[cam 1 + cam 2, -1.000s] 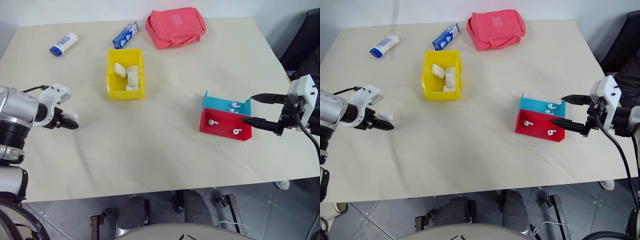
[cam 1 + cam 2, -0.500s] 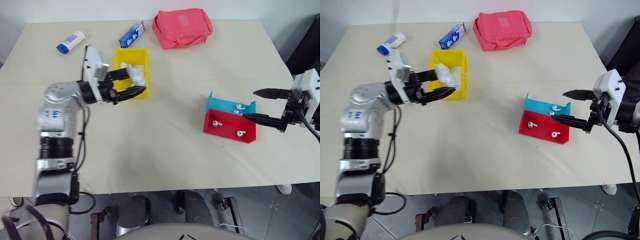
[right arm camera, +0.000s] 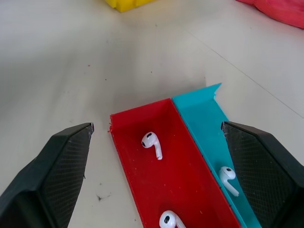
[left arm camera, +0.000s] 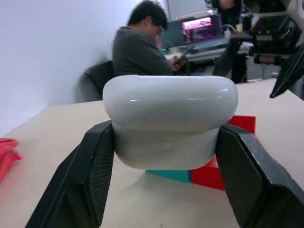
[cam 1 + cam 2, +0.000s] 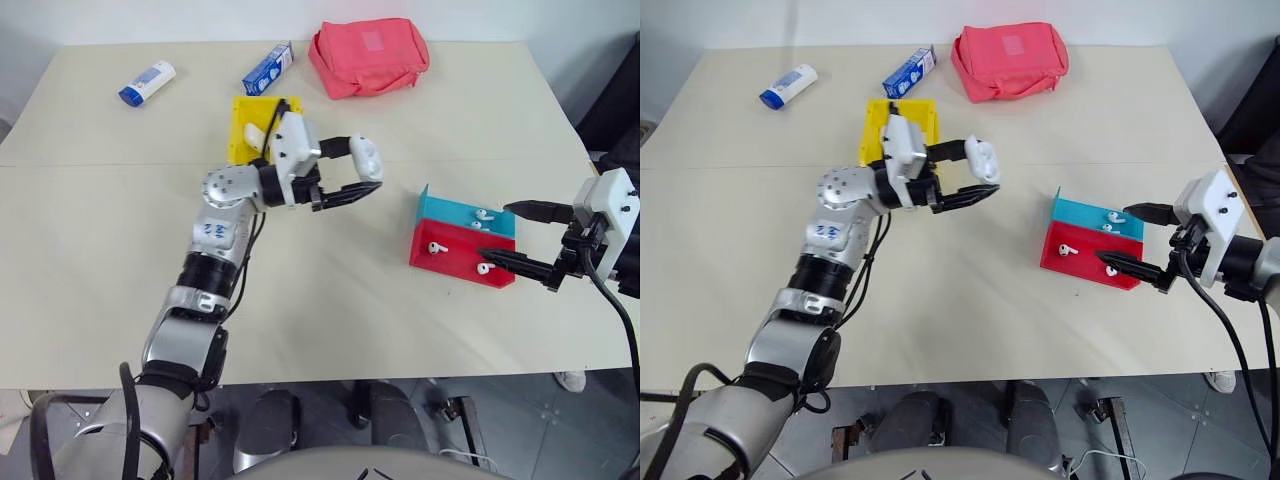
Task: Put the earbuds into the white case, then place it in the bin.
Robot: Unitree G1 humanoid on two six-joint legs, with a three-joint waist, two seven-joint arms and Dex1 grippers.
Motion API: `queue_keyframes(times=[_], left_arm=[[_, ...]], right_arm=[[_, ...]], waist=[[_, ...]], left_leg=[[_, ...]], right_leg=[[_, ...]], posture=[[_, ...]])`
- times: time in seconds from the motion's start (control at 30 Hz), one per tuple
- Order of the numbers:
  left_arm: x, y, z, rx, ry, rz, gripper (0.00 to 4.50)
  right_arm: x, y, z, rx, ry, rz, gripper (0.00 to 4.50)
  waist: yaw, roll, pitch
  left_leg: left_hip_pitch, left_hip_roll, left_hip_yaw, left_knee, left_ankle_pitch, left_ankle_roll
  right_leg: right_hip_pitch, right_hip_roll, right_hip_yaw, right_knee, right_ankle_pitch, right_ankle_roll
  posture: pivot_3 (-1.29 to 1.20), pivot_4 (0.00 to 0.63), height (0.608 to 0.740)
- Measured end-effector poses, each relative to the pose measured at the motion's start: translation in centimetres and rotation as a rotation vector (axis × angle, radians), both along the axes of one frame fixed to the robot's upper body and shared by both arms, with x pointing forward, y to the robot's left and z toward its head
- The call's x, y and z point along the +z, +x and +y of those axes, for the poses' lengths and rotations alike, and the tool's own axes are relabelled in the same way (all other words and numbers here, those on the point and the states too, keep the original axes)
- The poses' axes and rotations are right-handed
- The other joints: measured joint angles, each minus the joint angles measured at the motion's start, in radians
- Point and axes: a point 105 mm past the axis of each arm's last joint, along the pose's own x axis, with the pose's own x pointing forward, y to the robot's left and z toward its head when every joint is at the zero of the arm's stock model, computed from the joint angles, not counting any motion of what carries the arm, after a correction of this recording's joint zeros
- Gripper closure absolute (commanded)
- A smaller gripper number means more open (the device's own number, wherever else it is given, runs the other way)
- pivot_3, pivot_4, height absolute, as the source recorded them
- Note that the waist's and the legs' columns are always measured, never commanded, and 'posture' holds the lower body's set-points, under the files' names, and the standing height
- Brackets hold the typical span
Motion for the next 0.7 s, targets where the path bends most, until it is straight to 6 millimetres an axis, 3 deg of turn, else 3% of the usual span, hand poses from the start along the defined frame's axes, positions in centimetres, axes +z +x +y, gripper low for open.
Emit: queue_keyframes(times=[0.17, 0.27, 0.43, 0.57, 0.7], left_arm=[[0.7, 0.7, -1.3, -0.061, 0.008, 0.010, 1.70], [1.3, -0.1, -2.7, -0.141, 0.008, -0.014, 1.70], [-0.9, -2.2, -5.1, -0.244, -0.009, 0.042, 1.70], [-3.3, -4.4, -5.7, -0.305, 0.000, 0.092, 1.70], [-3.7, -5.7, -5.5, -0.313, -0.001, 0.090, 1.70]], right_arm=[[-0.3, -0.5, -0.5, -0.031, 0.004, 0.013, 0.00], [-0.4, -0.7, -0.7, -0.052, -0.006, 0.013, 0.00], [-1.1, -1.0, -1.3, -0.093, -0.086, 0.039, 0.00], [-1.4, -1.4, -1.3, -0.110, -0.159, 0.063, 0.00], [-1.9, -1.7, -1.1, -0.108, -0.250, 0.108, 0.00]], waist=[[0.005, 0.000, 0.000], [0.005, 0.000, 0.000], [0.006, 0.000, 0.000], [0.003, 0.001, 0.000], [0.004, 0.002, -0.001]], left_leg=[[-0.002, 0.000, -0.001, 0.001, -0.001, 0.002], [-0.002, 0.000, -0.001, 0.001, -0.001, 0.003], [-0.003, 0.000, -0.001, 0.002, -0.002, 0.003], [-0.003, 0.002, -0.002, 0.002, -0.002, 0.003], [-0.004, 0.002, -0.003, 0.002, -0.002, 0.003]], right_leg=[[0.000, 0.000, -0.002, -0.001, 0.000, 0.000], [0.000, 0.000, -0.002, -0.002, 0.000, 0.000], [0.000, 0.000, -0.001, -0.004, 0.002, 0.001], [0.000, 0.001, -0.001, -0.005, 0.002, 0.001], [0.000, 0.000, -0.002, -0.008, 0.002, 0.000]], posture=[[0.00, 0.150, 0.740], [0.00, 0.150, 0.740], [0.00, 0.150, 0.740], [0.00, 0.150, 0.740], [0.00, 0.150, 0.740]])
